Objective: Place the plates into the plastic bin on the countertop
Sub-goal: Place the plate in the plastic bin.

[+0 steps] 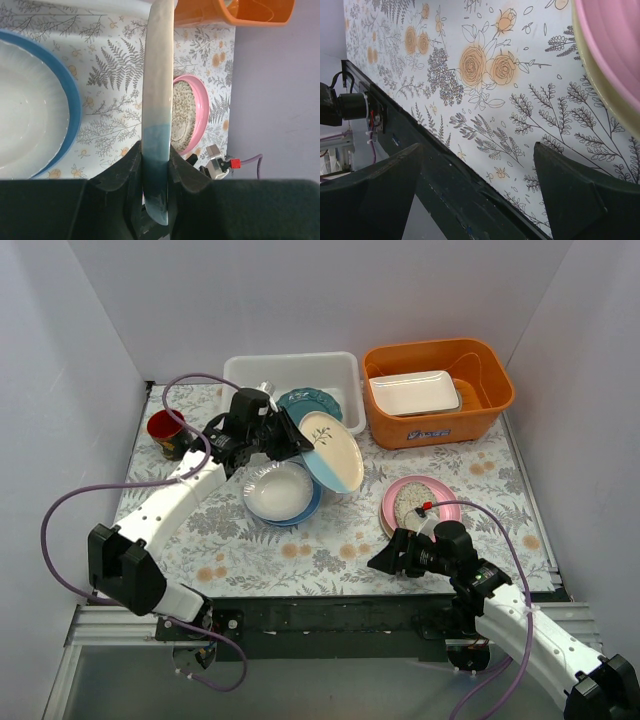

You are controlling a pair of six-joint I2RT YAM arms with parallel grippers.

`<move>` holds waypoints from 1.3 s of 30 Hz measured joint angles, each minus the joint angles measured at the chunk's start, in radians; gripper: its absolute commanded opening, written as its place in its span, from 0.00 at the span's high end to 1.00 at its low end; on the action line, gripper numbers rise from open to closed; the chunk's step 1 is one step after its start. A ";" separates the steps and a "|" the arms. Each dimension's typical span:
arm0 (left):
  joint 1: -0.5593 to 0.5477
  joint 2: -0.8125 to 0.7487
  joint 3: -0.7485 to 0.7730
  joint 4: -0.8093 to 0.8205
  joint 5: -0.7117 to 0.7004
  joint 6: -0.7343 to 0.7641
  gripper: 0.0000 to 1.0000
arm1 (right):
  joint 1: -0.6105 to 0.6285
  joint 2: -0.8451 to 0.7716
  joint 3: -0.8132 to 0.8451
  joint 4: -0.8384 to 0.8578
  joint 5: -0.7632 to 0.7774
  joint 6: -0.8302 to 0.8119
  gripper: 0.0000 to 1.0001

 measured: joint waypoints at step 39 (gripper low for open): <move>0.312 0.760 0.814 -0.028 0.300 -0.037 1.00 | 0.000 0.048 -0.004 0.040 -0.006 -0.008 0.02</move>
